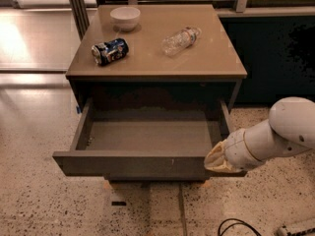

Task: Close top drawer

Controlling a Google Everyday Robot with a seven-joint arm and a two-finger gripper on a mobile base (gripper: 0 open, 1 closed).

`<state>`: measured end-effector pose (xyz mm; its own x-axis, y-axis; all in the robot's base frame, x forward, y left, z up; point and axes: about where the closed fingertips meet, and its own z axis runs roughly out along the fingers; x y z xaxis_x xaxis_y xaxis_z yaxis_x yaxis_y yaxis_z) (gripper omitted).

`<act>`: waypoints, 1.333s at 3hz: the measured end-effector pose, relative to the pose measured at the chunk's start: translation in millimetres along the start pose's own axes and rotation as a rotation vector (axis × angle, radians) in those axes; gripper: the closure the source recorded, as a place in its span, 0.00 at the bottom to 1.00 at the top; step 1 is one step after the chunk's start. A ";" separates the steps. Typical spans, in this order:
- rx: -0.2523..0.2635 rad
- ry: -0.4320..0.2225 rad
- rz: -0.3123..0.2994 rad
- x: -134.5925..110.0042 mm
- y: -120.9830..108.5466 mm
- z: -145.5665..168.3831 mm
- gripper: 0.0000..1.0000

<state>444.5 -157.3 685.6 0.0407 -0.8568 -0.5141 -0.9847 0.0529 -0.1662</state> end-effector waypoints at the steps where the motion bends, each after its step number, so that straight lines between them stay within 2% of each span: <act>1: -0.014 -0.015 -0.007 7.2 0.8 20.7 1.00; 2: -0.015 -0.017 -0.015 12.1 -2.8 29.7 1.00; 3: -0.001 -0.012 -0.035 17.7 -17.7 34.3 1.00; 4: 0.082 0.049 -0.107 31.5 -90.3 28.3 1.00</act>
Offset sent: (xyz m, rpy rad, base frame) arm 0.0303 0.0034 -0.0623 0.0180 -0.0096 0.0433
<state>539.6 -174.5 660.6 0.1339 -0.8839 -0.4482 -0.9580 0.0003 -0.2868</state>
